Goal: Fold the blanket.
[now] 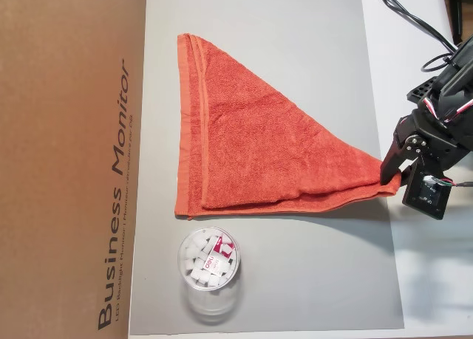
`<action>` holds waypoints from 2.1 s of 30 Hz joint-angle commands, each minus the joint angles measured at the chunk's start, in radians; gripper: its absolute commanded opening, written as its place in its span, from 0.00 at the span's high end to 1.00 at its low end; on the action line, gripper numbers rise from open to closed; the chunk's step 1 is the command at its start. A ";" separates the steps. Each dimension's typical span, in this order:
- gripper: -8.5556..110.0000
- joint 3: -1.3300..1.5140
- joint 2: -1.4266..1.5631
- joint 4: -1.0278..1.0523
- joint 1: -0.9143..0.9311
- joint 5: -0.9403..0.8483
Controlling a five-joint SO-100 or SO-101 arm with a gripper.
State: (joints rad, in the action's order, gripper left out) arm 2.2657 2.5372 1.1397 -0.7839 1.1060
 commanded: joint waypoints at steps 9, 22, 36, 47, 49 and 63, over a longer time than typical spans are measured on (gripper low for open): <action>0.93 -0.247 -0.069 -0.005 0.146 0.006; 0.93 -0.486 -0.232 -0.009 0.344 0.006; 0.93 -0.741 -0.434 -0.006 0.522 0.006; 0.93 -0.905 -0.580 -0.014 0.634 0.006; 0.93 -0.945 -0.614 -0.014 0.653 0.008; 0.93 -1.243 -0.881 -0.014 0.776 0.078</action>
State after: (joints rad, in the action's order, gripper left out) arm 1.0999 1.6659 1.1397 -0.0322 1.1735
